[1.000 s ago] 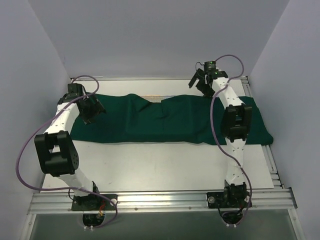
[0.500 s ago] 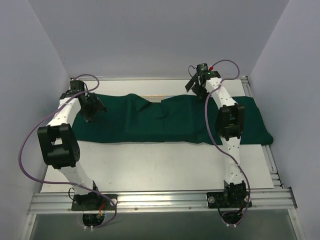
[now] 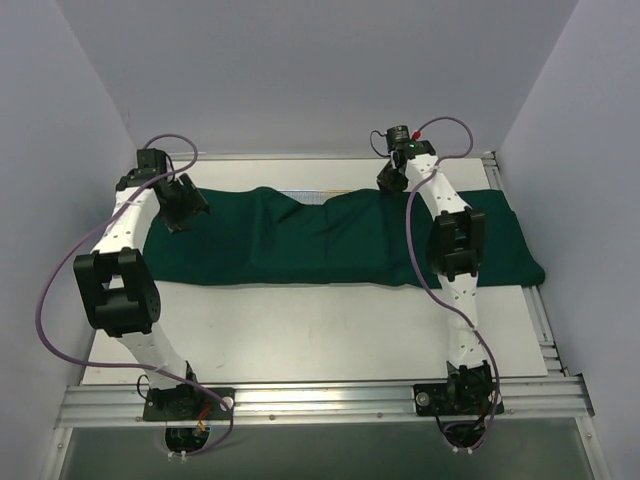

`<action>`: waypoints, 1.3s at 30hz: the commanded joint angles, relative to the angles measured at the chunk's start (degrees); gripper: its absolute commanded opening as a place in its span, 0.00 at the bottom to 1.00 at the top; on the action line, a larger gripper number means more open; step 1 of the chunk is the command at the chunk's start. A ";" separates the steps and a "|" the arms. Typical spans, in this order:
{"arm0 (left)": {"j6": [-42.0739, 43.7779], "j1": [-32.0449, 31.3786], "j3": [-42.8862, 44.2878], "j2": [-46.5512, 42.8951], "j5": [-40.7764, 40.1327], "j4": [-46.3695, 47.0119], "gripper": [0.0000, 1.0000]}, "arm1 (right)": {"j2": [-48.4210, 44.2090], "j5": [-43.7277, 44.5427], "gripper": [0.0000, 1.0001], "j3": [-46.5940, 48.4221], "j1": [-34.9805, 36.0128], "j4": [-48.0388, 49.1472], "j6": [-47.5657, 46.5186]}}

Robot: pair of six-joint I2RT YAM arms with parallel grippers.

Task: Open and lay out the surgical kit
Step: Open the surgical kit at the center of the board.

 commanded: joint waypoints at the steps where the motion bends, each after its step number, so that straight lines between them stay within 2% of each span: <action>1: 0.86 -0.62 2.96 0.36 0.44 -0.82 0.74 | -1.26 1.61 0.00 4.24 0.16 -1.75 -0.59; 6: -0.72 -1.50 3.58 0.54 2.73 -0.29 0.75 | -6.53 2.92 0.00 3.28 0.69 -3.16 -3.13; 11: -2.48 -2.37 4.19 2.20 5.10 1.99 0.83 | -16.71 2.41 0.00 -7.69 1.83 -3.42 -6.12; 14: -3.18 -3.43 8.22 6.41 5.63 1.30 0.86 | -22.86 0.30 0.00 -16.81 2.53 -2.29 -8.84; 17: -3.97 -4.83 14.63 12.12 6.42 -1.07 0.86 | -28.66 -0.50 0.00 -25.07 3.32 0.35 -12.53; 20: -6.42 -7.10 22.28 17.84 6.69 -3.62 0.82 | -32.81 -1.90 0.00 -31.76 3.94 3.69 -15.09; 25: -9.16 -9.31 36.58 27.32 5.19 -10.38 0.82 | -35.01 -5.42 0.00 -36.80 4.20 5.98 -16.32; 32: -12.67 -12.04 51.80 36.30 2.21 -17.16 0.84 | -38.44 -8.67 0.00 -44.36 4.20 10.20 -16.76; 39: -16.45 -11.69 59.72 43.59 4.31 -19.97 0.85 | -41.52 -10.43 0.00 -48.75 4.12 12.75 -19.31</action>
